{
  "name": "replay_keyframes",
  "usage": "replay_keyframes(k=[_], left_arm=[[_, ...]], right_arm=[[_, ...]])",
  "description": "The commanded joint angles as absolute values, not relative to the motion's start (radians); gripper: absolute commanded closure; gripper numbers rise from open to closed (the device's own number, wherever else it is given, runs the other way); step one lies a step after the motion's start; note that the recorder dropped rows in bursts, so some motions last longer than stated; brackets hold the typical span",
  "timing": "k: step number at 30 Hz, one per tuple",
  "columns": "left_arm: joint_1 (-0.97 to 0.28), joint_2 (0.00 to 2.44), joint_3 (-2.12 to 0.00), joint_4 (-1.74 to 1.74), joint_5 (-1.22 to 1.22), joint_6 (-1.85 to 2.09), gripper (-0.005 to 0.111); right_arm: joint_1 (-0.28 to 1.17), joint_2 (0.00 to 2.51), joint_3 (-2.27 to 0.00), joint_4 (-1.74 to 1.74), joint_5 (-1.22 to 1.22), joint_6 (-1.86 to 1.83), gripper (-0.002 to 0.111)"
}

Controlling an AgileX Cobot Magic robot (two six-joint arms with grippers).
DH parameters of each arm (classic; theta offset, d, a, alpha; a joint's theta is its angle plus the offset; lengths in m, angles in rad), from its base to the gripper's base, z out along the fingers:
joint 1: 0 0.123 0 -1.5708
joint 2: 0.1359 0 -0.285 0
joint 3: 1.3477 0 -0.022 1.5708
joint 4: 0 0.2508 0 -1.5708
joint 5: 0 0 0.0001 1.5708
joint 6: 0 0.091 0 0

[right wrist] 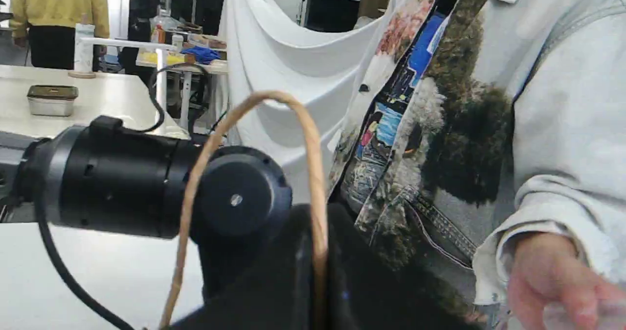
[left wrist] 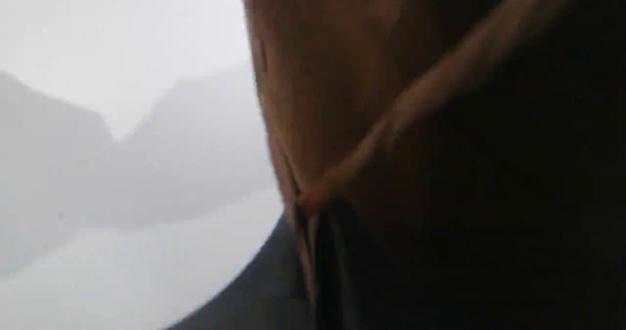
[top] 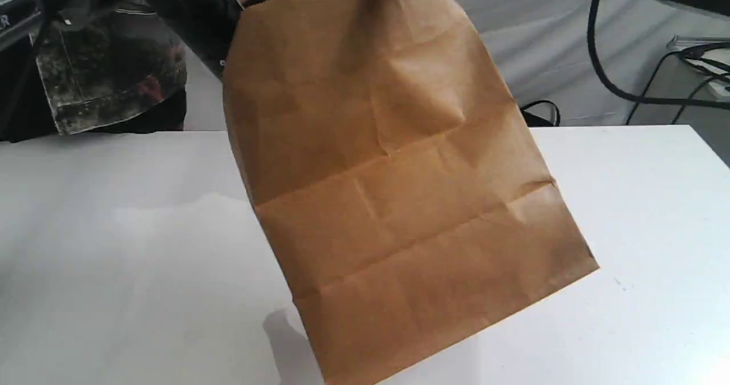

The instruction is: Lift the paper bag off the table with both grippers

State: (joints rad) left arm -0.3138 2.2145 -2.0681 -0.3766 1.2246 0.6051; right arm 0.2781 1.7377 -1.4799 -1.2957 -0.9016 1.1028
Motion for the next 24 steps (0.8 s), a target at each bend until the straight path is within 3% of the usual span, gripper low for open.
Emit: replay_keyframes(k=[1,24], left_arm=[[-0.318,2.210,-2.025,-0.325,1.221,0.635,0.107],[-0.318,2.212,-2.025,-0.330,1.221,0.661,0.107]], right_arm=[[0.281,1.762,-1.512,-1.264,-0.862,1.111,0.108],[0.281,1.799,-1.523,-1.257,-0.848,1.097,0.108]])
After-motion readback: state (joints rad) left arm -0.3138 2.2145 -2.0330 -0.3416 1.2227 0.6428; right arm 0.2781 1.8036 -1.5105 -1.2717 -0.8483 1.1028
